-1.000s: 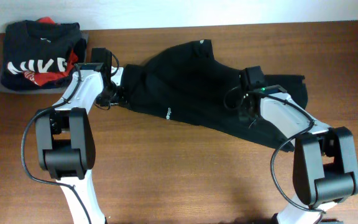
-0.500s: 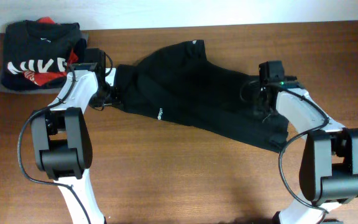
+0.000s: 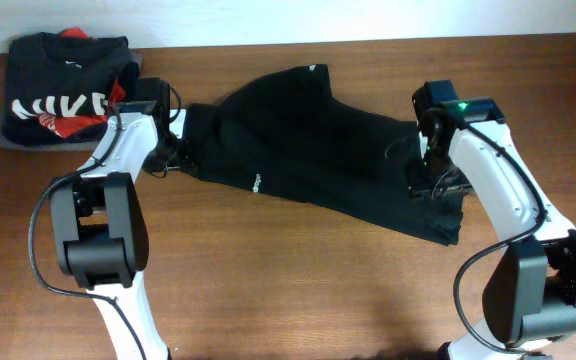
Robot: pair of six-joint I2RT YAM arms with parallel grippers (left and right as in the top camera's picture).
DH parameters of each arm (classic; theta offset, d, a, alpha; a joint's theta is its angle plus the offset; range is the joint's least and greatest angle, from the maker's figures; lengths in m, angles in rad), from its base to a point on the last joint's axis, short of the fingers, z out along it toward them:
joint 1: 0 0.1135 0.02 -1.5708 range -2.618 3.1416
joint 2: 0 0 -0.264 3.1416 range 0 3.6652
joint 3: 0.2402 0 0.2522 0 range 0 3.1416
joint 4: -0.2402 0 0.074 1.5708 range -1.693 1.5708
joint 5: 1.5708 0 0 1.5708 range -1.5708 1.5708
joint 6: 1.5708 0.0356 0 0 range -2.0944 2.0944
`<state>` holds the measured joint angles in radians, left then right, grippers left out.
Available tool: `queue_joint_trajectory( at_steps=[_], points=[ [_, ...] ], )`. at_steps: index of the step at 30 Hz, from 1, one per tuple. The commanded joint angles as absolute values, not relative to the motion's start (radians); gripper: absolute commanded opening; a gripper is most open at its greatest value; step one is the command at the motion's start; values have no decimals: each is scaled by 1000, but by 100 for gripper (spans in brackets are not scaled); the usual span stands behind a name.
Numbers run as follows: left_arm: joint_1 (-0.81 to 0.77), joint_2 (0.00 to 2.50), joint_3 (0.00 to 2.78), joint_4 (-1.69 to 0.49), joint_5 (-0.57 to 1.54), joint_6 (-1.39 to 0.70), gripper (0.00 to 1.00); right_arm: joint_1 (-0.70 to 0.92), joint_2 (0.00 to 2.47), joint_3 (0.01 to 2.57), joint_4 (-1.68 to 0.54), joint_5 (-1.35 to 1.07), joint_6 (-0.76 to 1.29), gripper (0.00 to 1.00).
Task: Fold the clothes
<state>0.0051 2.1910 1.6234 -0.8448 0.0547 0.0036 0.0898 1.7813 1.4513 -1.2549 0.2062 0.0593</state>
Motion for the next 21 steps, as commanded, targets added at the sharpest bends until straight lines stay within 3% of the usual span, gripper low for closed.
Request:
queue_joint_trajectory(
  at_steps=[1, 21],
  points=[
    [16, 2211, 1621, -840, 29, 15, 61, 94, 1774, 1373, -1259, 204, 120, 66],
    [16, 2211, 1621, -830, 60, 15, 61, 98, 1775, 1095, -988, 352, 109, 66]
  ],
)
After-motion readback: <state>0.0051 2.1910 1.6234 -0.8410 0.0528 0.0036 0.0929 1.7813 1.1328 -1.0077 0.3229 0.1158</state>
